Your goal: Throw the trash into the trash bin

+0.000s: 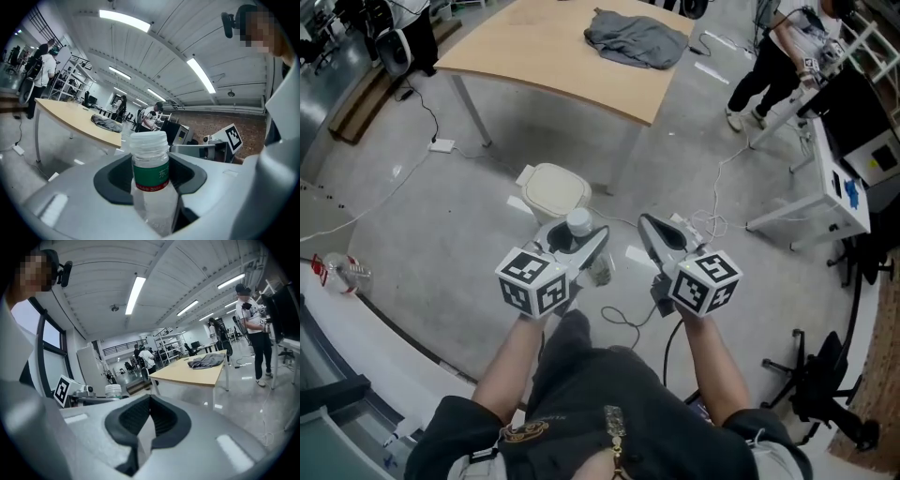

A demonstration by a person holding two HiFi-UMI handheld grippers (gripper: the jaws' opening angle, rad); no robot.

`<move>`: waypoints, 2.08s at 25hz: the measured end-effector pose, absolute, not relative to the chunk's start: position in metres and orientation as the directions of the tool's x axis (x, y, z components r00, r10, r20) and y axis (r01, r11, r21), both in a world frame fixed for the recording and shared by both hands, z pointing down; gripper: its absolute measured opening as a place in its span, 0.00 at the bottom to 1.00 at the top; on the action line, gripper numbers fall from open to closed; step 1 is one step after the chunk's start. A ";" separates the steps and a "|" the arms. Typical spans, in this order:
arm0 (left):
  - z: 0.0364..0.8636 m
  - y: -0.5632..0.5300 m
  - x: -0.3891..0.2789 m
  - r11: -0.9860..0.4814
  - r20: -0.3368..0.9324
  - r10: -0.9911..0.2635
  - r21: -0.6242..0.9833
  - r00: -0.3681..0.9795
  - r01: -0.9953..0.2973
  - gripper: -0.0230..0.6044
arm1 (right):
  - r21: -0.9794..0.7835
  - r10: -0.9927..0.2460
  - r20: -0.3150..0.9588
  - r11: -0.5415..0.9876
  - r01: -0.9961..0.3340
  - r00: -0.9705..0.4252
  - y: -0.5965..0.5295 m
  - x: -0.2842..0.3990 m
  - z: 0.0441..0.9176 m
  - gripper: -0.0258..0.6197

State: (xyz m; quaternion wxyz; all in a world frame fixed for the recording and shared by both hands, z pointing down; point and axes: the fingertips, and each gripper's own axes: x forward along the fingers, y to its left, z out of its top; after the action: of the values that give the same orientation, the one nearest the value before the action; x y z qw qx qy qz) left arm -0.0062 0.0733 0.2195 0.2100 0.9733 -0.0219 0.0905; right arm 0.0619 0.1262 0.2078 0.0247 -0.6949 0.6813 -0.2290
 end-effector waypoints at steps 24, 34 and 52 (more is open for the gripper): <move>0.346 -0.076 0.073 -0.723 0.397 -0.417 0.401 0.818 -0.563 0.37 | -0.384 -0.694 0.513 0.341 -0.858 -0.505 -0.044 0.157 0.375 0.04; 0.477 -0.096 0.050 -0.603 0.469 -0.501 0.413 0.728 -0.682 0.37 | -0.368 -0.468 0.687 0.437 -0.821 -0.557 -0.072 0.132 0.581 0.04; 0.624 -0.119 0.035 -0.538 0.521 -0.500 0.440 0.692 -0.719 0.37 | -0.274 -0.361 0.824 0.421 -0.865 -0.437 -0.108 0.120 0.776 0.04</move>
State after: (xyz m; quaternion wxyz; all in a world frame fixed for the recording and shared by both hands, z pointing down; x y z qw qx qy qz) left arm 0.0349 -0.1194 0.6238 0.3252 0.8604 -0.3542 0.1688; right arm 0.1198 -0.1075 0.7764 -0.3495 -0.3994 0.7670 -0.3605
